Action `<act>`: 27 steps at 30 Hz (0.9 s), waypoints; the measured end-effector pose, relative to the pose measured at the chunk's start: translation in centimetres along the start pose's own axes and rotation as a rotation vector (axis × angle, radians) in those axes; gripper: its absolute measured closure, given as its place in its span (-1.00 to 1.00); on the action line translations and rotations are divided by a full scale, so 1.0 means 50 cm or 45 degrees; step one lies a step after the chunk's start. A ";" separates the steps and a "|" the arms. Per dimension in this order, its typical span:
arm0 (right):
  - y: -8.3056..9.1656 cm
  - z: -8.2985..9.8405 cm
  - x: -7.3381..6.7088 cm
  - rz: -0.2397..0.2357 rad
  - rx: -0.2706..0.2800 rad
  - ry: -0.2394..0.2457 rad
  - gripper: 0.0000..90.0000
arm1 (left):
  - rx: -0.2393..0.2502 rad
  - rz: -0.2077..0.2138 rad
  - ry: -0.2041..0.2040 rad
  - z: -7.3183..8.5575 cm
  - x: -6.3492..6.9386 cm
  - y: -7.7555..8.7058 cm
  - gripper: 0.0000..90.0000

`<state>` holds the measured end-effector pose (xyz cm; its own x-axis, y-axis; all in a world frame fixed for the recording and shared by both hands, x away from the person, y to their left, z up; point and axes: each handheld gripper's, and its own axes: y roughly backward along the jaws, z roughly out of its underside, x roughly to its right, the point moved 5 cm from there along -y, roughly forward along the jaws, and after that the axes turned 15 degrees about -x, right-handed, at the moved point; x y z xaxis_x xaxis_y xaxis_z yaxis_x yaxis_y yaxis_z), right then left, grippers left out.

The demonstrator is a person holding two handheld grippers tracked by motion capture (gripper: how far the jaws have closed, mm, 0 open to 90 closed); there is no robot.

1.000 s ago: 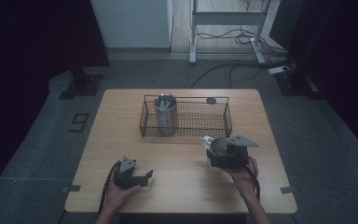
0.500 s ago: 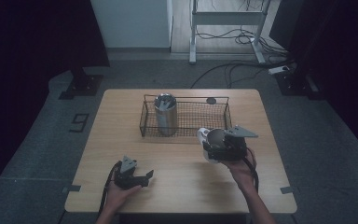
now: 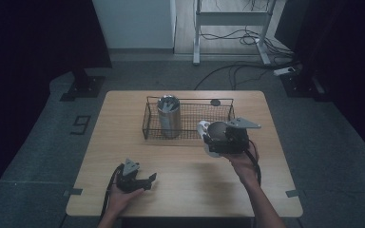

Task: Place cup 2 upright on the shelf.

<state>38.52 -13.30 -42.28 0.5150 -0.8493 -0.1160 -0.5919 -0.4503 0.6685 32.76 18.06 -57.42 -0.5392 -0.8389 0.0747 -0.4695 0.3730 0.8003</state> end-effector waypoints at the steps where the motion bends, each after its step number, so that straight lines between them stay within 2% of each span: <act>1: 0.000 0.000 0.000 0.000 0.000 0.000 -0.88 | 0.000 0.000 0.000 0.000 0.000 0.000 -0.70; 13: -0.016 -0.042 -0.002 -0.018 -0.001 0.000 -0.88 | -0.004 -0.003 0.001 0.000 0.000 -0.001 -0.70; 27: -0.038 -0.080 0.002 -0.013 -0.009 -0.006 -0.88 | -0.010 0.000 0.003 0.000 0.000 -0.001 -0.69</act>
<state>42.18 -11.41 -40.63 0.5181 -0.8460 -0.1258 -0.5822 -0.4566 0.6727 32.81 18.04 -57.47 -0.5377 -0.8397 0.0763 -0.4639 0.3702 0.8048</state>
